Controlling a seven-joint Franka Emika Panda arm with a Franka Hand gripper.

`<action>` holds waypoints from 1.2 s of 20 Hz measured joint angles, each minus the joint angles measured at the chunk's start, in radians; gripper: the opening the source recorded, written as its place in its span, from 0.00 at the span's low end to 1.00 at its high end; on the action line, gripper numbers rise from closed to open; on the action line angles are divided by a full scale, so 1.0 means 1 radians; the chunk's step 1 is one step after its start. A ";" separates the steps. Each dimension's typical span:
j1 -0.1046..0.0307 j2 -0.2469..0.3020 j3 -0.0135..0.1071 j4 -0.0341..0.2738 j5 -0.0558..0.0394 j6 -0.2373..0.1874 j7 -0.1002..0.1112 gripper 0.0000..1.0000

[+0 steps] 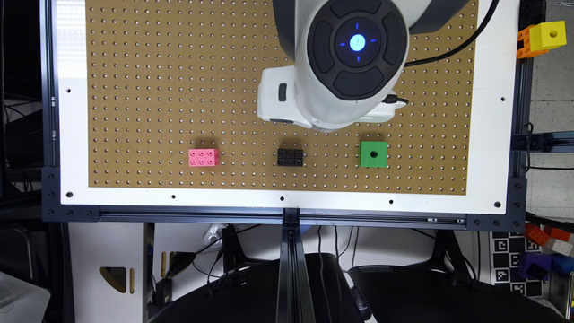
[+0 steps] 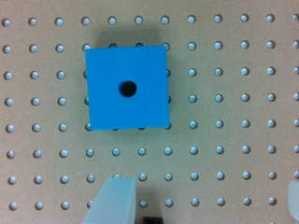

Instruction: Pick up green block.

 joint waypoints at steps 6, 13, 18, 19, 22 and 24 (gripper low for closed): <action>0.000 0.000 0.001 -0.001 0.0000 0.000 0.000 1.00; 0.010 0.107 0.125 0.148 -0.0015 0.001 0.098 1.00; 0.031 0.235 0.149 0.302 -0.0128 -0.017 0.136 1.00; 0.033 0.243 0.149 0.315 -0.0129 -0.023 0.137 1.00; 0.034 0.246 0.149 0.325 -0.0129 -0.032 0.137 1.00; 0.034 0.246 0.150 0.325 -0.0129 -0.032 0.137 1.00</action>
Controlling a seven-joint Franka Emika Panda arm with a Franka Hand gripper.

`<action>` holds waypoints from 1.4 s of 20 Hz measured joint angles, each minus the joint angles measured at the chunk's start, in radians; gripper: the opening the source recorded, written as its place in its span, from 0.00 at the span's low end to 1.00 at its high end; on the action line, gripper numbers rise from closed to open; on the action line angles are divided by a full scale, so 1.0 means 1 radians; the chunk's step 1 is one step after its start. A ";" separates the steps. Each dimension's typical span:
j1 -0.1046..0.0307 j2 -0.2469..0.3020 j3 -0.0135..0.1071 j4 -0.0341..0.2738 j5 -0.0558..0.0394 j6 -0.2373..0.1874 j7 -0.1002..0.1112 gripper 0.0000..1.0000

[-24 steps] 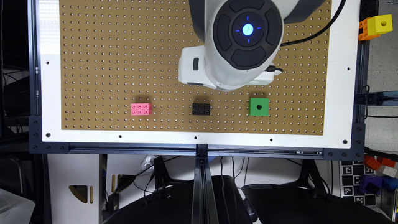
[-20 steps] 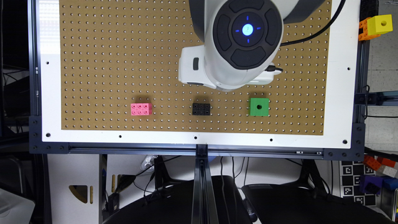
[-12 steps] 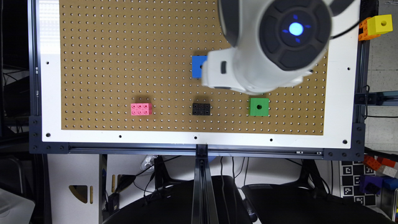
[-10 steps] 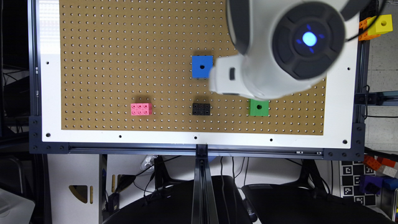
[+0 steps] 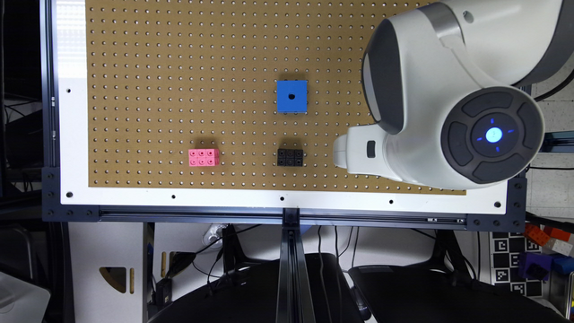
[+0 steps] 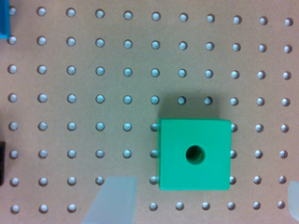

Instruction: Pick up green block.

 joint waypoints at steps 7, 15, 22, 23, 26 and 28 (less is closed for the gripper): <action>0.001 0.073 0.000 0.002 -0.0056 0.048 0.000 1.00; 0.005 0.161 0.000 0.016 -0.0102 0.113 0.001 1.00; 0.022 0.196 -0.001 0.056 -0.0102 0.122 0.006 1.00; 0.022 0.196 -0.001 0.057 -0.0102 0.122 0.006 1.00; 0.023 0.196 -0.001 0.057 -0.0102 0.122 0.006 1.00; 0.023 0.203 -0.002 0.057 -0.0102 0.123 0.006 1.00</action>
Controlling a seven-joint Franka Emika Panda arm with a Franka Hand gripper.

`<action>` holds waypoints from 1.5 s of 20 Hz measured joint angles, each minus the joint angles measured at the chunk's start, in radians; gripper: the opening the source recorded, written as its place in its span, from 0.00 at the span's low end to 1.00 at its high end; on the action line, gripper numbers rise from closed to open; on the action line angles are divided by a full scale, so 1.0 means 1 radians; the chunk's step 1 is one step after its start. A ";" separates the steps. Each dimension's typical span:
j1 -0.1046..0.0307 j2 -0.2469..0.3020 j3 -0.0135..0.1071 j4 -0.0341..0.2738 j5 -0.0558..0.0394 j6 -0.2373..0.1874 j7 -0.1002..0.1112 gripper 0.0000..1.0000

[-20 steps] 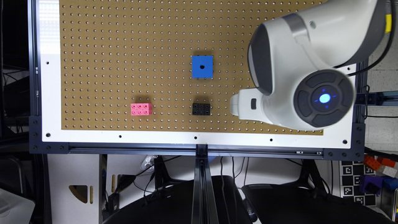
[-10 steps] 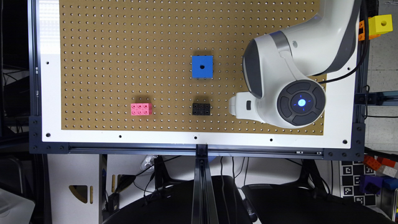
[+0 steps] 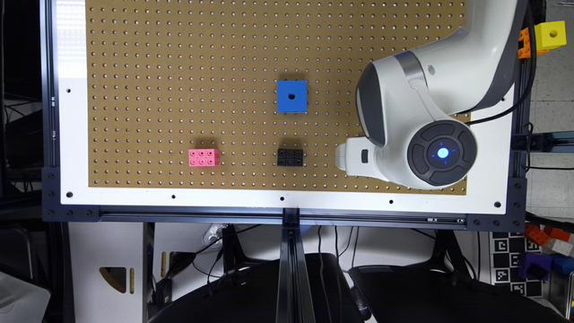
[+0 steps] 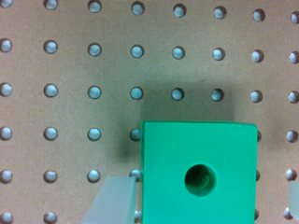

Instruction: Pick up green block.

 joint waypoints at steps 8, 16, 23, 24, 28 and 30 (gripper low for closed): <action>0.004 0.036 -0.004 0.010 -0.0032 0.021 0.001 1.00; 0.003 0.045 -0.005 0.025 -0.0039 0.021 0.001 0.00; 0.002 0.022 -0.010 0.025 -0.0079 -0.011 0.002 0.00; 0.002 0.009 -0.010 0.025 -0.0079 -0.027 0.002 0.00; 0.003 -0.018 -0.010 0.025 -0.0080 -0.063 0.004 0.00; 0.003 -0.036 -0.010 0.025 -0.0080 -0.076 0.005 0.00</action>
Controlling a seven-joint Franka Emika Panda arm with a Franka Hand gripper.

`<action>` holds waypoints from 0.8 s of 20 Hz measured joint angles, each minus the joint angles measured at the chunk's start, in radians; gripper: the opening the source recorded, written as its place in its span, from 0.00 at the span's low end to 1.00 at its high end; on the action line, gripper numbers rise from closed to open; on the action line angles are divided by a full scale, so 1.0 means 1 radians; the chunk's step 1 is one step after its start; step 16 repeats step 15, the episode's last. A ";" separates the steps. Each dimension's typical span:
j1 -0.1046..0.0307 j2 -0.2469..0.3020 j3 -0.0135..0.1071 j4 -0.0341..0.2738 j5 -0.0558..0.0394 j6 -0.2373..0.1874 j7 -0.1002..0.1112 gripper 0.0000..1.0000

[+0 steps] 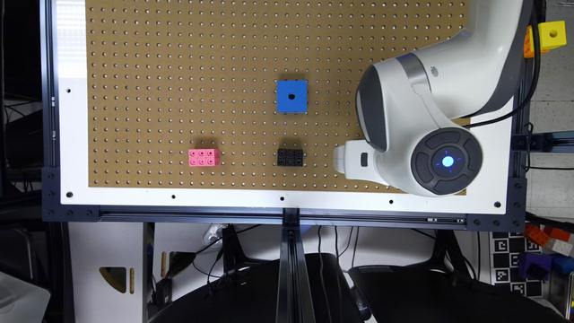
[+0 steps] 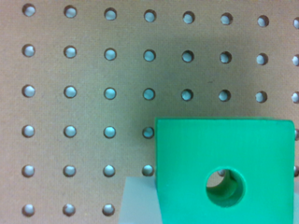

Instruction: Pick up green block.

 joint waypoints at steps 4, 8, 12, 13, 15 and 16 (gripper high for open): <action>0.000 -0.050 0.001 0.000 0.0000 -0.054 0.006 0.00; 0.000 -0.095 0.003 0.000 0.0000 -0.096 0.011 0.00; 0.000 -0.121 0.004 0.000 0.0000 -0.123 0.013 0.00; 0.000 -0.121 0.004 0.000 0.0000 -0.123 0.013 0.00; 0.000 -0.121 0.004 0.000 0.0000 -0.123 0.013 0.00; 0.000 -0.121 0.004 0.000 0.0000 -0.123 0.013 0.00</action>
